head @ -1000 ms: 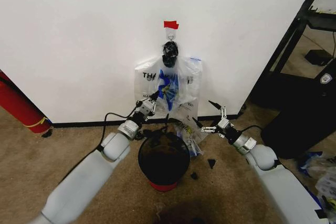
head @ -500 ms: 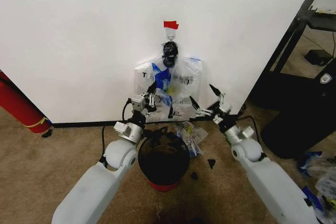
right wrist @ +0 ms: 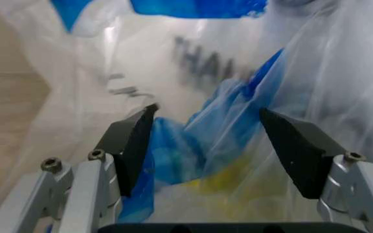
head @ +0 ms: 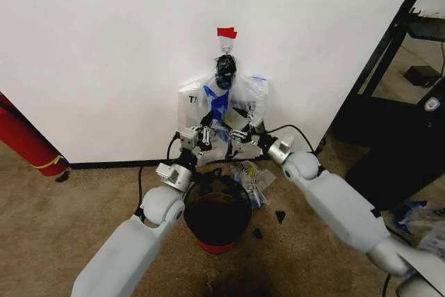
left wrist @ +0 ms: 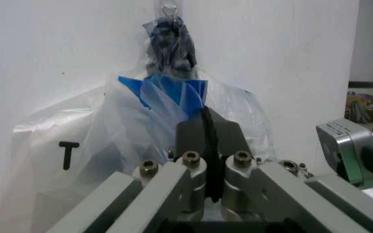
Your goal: Pick up the garbage bag from the wall and place it over the trash bin.
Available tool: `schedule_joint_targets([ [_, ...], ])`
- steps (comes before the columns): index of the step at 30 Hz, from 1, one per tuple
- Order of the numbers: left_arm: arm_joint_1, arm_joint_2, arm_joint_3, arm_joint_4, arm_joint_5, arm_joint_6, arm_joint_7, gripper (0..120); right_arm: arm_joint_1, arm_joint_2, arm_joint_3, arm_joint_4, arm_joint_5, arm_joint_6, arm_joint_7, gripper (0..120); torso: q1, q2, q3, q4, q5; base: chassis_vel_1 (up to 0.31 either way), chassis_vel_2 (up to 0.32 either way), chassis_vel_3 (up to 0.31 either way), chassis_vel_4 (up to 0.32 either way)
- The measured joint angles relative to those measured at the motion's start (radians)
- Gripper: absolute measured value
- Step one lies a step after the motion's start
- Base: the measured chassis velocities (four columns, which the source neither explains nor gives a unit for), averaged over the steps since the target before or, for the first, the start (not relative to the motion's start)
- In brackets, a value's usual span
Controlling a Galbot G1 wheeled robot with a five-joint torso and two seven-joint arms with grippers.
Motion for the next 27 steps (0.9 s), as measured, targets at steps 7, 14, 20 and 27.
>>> schedule_joint_targets([
  [7,-0.002,0.005,-0.001,0.004,0.004,-0.004,0.001,0,0.014,0.004,0.006,-0.036,-0.026,-0.031,-0.163,76,0.0,0.0,0.0,0.0,0.0001,0.0,0.0,0.0,0.0],
  [14,-0.001,0.002,0.001,0.005,0.009,-0.005,0.001,0,0.041,0.022,-0.004,-0.087,-0.077,-0.023,-0.188,93,0.0,0.0,0.0,0.0002,0.0002,0.0,0.0,0.0,0.0],
  [20,0.006,0.002,0.0,0.001,0.015,-0.005,0.001,0,0.069,0.041,-0.013,-0.131,-0.076,-0.008,-0.208,91,0.0,0.0,0.0,0.0001,0.0,0.0,0.0,0.0,0.0],
  [27,0.015,0.005,-0.007,-0.006,0.019,-0.005,0.0,0,0.084,0.059,-0.007,-0.153,-0.103,0.0,-0.239,72,0.0,0.0,0.0,0.0002,0.0001,0.0,0.0,0.0,0.0],
])
